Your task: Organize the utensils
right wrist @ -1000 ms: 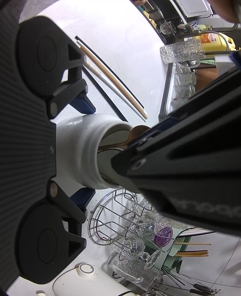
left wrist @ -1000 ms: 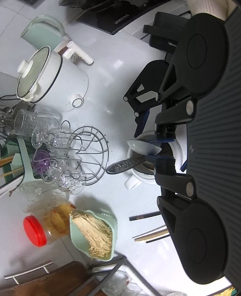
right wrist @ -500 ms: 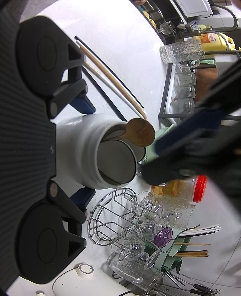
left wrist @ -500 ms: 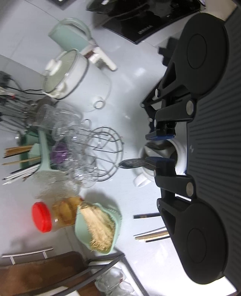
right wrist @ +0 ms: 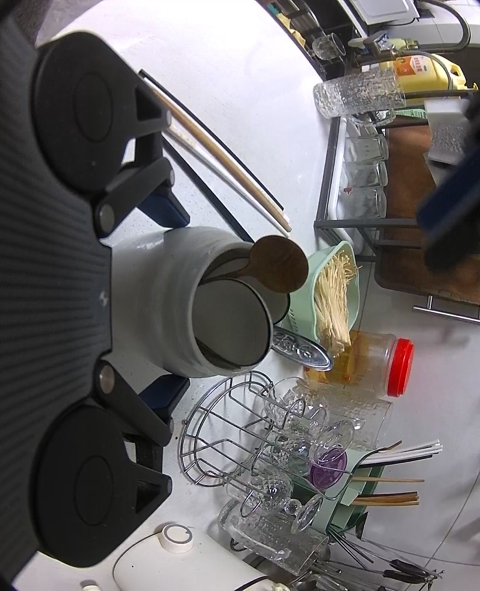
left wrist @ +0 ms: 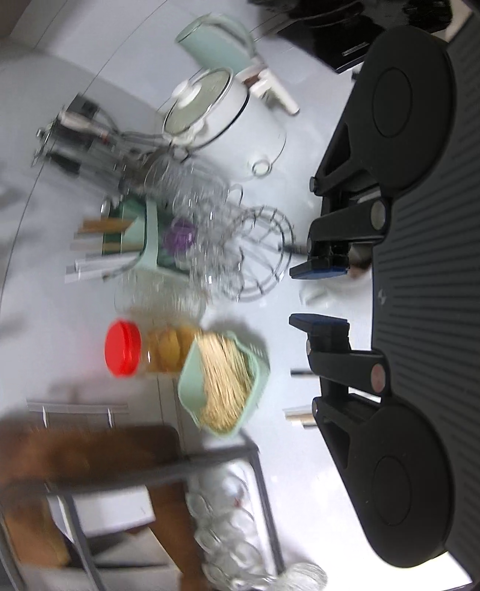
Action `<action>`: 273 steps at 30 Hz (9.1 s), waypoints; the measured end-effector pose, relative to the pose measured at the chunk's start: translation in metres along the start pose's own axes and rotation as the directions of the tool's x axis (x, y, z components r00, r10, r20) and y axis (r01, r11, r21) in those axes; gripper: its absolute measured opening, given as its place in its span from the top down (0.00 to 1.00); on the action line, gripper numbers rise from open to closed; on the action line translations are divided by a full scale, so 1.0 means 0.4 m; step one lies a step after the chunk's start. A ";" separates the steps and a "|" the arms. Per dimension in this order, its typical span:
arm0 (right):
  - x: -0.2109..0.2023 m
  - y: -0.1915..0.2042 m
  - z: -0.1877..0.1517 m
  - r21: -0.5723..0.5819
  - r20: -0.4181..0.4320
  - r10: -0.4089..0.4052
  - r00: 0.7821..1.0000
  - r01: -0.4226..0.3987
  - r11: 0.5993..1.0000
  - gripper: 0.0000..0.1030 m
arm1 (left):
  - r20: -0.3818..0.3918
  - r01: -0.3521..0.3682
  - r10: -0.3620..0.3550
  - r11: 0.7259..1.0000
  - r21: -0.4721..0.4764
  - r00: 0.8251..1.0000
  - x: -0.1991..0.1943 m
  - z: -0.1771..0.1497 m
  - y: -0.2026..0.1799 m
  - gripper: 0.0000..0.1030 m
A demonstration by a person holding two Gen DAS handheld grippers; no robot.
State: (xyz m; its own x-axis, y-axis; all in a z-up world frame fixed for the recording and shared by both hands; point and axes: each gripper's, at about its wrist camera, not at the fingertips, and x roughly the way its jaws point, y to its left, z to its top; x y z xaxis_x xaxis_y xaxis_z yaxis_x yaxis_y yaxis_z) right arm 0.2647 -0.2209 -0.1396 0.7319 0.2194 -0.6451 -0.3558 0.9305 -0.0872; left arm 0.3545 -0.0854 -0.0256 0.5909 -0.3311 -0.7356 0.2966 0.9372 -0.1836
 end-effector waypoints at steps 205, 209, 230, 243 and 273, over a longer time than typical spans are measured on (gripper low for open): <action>0.004 -0.004 -0.008 -0.050 -0.013 -0.065 0.998 0.064 0.997 0.13 | 0.004 0.034 -0.033 0.989 -0.142 0.999 -0.066 -0.004 0.036 0.85; 0.006 -0.003 -0.007 -0.042 -0.012 -0.071 0.997 0.070 0.997 0.13 | 0.005 -0.027 0.029 0.969 -0.245 1.000 -0.047 -0.079 0.142 0.77; 0.009 0.019 0.006 0.031 -0.070 -0.153 0.986 0.156 0.987 0.13 | -0.144 -0.035 0.010 0.983 -0.178 0.990 0.162 -0.375 0.298 0.83; 0.005 0.024 -0.003 0.028 -0.051 -0.161 0.986 0.163 0.986 0.13 | -0.140 0.010 -0.031 0.989 -0.147 0.990 0.198 -0.393 0.313 0.86; 0.011 0.014 -0.005 0.071 -0.034 -0.148 0.988 0.150 0.986 0.13 | -0.178 -0.089 0.054 0.977 -0.193 0.982 0.175 -0.416 0.275 1.00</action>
State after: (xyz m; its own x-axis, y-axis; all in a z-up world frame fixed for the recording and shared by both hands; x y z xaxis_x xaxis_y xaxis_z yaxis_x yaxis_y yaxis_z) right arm 0.2646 -0.2152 -0.1443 0.7561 0.0690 -0.6508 -0.1994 0.9714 -0.1287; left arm 0.3038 0.0129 -0.2058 0.4630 -0.2549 -0.8489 0.0921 0.9664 -0.2399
